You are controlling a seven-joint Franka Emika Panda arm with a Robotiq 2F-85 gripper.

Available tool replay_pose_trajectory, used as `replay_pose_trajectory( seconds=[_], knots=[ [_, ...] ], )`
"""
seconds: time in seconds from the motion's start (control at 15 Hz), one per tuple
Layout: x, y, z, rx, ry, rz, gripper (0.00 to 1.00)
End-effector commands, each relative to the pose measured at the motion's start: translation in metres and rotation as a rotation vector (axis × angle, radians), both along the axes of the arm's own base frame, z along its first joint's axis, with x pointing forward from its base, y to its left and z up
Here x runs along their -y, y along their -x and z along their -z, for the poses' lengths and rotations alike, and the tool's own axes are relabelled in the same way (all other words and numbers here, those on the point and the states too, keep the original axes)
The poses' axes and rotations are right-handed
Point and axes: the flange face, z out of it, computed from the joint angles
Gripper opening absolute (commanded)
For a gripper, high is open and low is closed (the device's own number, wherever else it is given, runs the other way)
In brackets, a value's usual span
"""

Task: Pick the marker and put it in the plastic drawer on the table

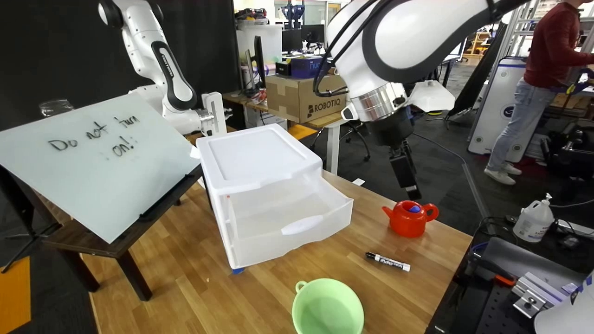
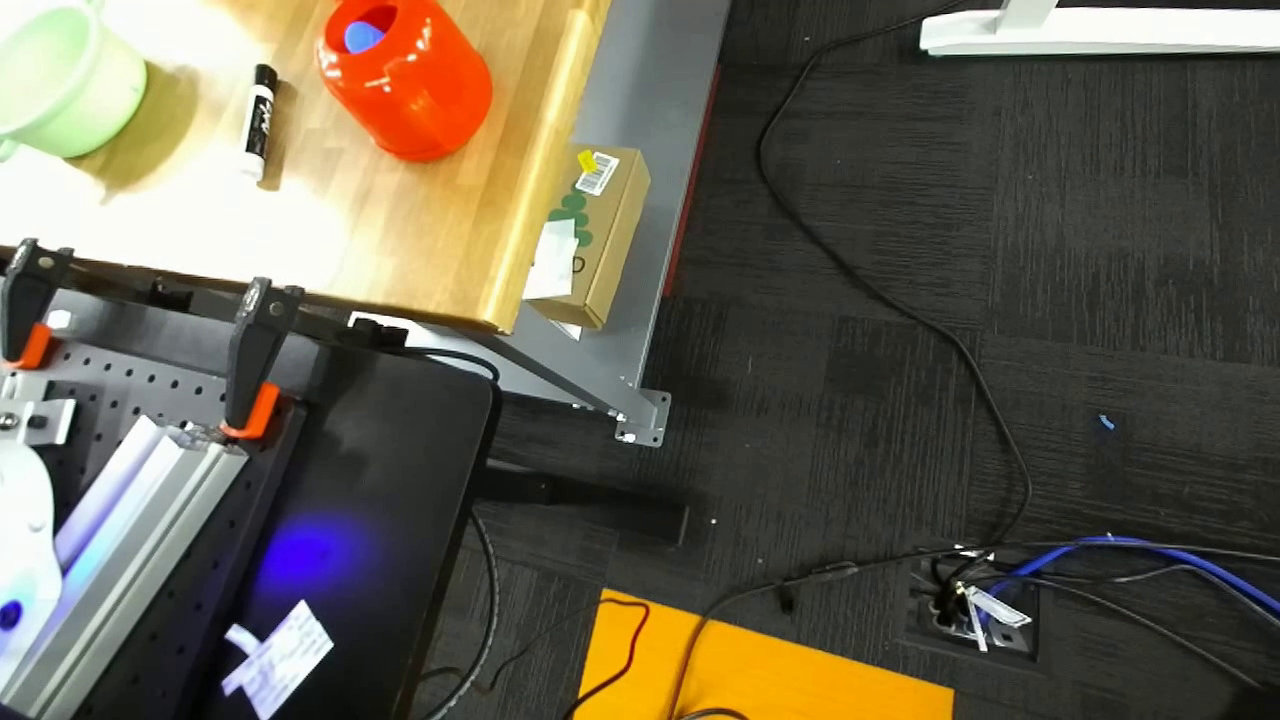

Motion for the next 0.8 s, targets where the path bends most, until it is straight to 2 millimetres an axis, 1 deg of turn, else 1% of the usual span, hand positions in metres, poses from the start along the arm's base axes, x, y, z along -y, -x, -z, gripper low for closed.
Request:
replay_pose_trajectory(
  seconds=[0.0, 0.4, 0.47, 0.73],
  knots=[
    [0.002, 0.0, 0.0, -0.005, 0.0, 0.004, 1.0],
    [0.003, 0.0, 0.001, -0.008, 0.0, 0.006, 1.0],
    [0.002, -0.005, -0.001, 0.0, -0.013, -0.01, 1.0],
    [-0.018, -0.032, -0.033, 0.186, -0.08, -0.178, 1.0]
  ],
)
